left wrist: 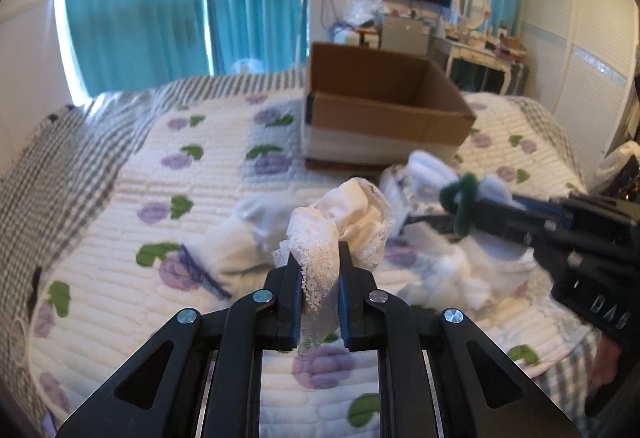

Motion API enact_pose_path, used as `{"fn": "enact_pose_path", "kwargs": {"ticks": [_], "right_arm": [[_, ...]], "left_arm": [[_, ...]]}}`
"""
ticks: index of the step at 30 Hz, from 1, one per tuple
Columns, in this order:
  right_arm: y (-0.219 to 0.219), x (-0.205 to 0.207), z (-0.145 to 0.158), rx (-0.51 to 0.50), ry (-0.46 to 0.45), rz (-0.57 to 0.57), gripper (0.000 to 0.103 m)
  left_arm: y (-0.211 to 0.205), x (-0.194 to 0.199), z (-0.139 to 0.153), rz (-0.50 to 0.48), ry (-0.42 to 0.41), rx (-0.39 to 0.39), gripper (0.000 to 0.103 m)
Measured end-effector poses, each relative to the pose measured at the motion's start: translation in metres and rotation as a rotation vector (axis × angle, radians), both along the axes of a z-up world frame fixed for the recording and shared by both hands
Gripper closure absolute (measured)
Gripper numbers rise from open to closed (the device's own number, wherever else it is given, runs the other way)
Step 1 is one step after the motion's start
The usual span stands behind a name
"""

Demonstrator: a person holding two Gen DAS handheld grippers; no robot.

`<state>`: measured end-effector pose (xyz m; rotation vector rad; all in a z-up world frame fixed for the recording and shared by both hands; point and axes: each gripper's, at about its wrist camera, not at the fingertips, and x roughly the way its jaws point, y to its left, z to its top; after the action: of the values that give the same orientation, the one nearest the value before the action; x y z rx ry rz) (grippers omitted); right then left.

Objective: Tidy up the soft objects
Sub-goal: 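Carry both items over the box and open both tools to drop them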

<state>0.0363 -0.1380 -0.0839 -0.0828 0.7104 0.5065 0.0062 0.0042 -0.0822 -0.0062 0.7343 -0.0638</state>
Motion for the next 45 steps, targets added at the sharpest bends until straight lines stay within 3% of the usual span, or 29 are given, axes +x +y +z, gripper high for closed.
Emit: {"fn": "enact_pose_path", "kwargs": {"ticks": [4,10,14,17,19,26,33,38,41,42,43,45], "right_arm": [[-0.017,0.0,0.035,0.079,-0.043,-0.005,0.09],[-0.032,0.012,0.078,0.076,-0.133,-0.019,0.09],[-0.04,0.035,0.104,0.067,-0.192,-0.034,0.09],[-0.045,0.06,0.118,0.062,-0.222,-0.052,0.09],[-0.047,0.081,0.124,0.067,-0.231,-0.064,0.09],[-0.051,0.157,0.115,0.07,-0.222,-0.094,0.09],[-0.053,0.232,0.059,0.055,-0.117,-0.127,0.09],[-0.059,0.254,0.02,0.048,-0.064,-0.149,0.084],[-0.067,0.257,0.016,0.036,-0.063,-0.194,0.06],[-0.071,0.255,0.02,0.047,-0.069,-0.202,0.05],[-0.075,0.251,0.025,0.061,-0.073,-0.205,0.046],[-0.078,0.243,0.035,0.067,-0.083,-0.215,0.046]], "left_arm": [[-0.01,0.003,0.02,-0.022,-0.031,0.0,0.089],[-0.024,0.025,0.055,-0.047,-0.091,-0.011,0.089],[-0.032,0.053,0.077,-0.06,-0.134,-0.012,0.089],[-0.04,0.08,0.088,-0.043,-0.175,0.047,0.089],[-0.041,0.097,0.091,-0.045,-0.18,0.042,0.089],[-0.039,0.176,0.08,-0.023,-0.144,0.038,0.089],[-0.05,0.237,0.042,-0.046,-0.075,0.025,0.089],[-0.055,0.251,0.018,-0.066,-0.04,0.019,0.077],[-0.056,0.252,0.011,-0.074,0.006,-0.012,0.051],[-0.057,0.248,0.013,-0.073,-0.003,-0.017,0.047],[-0.058,0.244,0.016,-0.069,-0.014,-0.015,0.04],[-0.06,0.233,0.024,-0.057,-0.038,0.003,0.036]]}}
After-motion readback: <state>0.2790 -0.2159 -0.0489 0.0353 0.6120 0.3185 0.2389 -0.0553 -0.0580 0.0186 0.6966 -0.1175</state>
